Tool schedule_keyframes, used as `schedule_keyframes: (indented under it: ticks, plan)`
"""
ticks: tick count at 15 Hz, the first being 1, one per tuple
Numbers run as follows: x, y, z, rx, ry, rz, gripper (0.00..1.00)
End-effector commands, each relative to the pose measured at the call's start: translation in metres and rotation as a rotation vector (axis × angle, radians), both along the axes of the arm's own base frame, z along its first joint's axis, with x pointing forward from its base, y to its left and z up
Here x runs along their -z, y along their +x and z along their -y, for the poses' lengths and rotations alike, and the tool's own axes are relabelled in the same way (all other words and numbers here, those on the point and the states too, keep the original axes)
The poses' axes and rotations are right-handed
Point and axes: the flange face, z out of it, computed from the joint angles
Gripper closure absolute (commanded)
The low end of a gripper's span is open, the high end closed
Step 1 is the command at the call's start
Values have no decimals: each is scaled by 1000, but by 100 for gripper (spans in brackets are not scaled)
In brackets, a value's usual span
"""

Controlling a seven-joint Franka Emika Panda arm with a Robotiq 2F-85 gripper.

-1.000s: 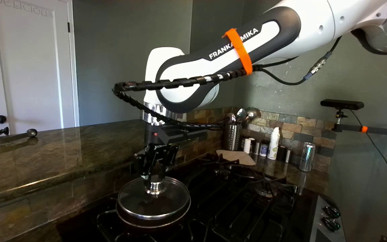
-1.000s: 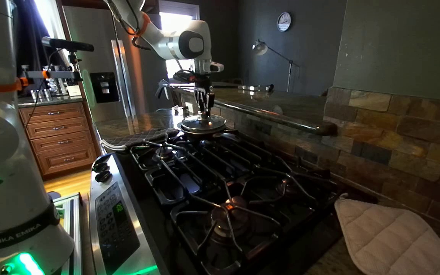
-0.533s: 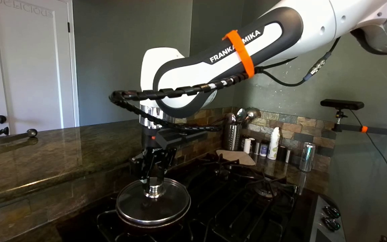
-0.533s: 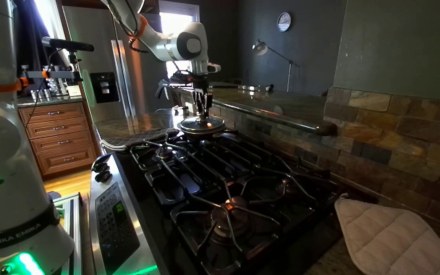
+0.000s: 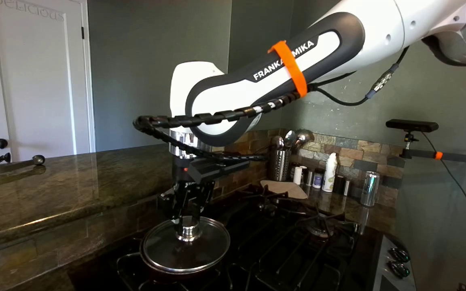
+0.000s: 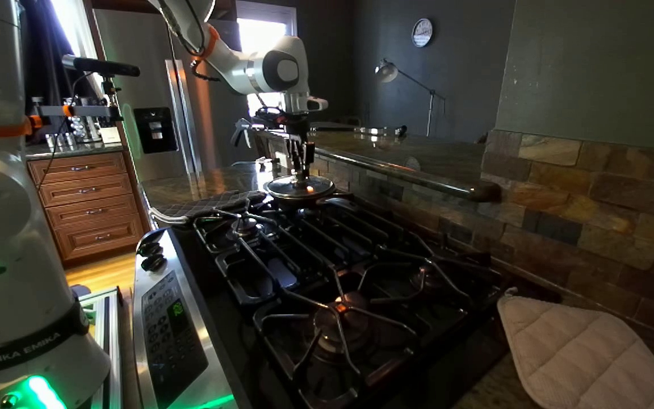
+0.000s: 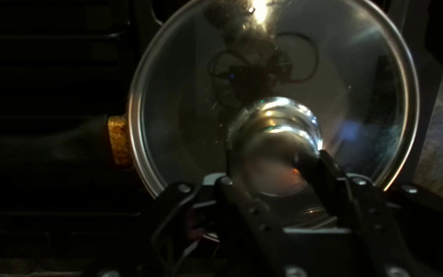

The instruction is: Take the lid off the pot, then move the pot backwards, then put the lid on it

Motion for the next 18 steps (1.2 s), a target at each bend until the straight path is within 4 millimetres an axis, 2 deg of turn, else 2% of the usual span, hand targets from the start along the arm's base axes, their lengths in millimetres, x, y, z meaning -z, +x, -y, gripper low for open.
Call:
schedule_keyframes:
  ticks: [1, 8, 9, 10, 11, 14, 15, 18]
  plan:
    - [-2, 0, 1, 32, 1, 16, 77]
    - [1, 1, 0, 56, 9, 11, 77]
    - [2, 1, -1, 61, 14, 6, 66]
    - [3, 0, -1, 60, 19, 3, 27]
    - [3, 0, -1, 61, 19, 3, 25]
    - [-3, -1, 1, 62, 20, 16, 4]
    - [-5, -1, 1, 65, 23, 22, 1]
    - [-10, -2, 2, 61, 23, 29, 0]
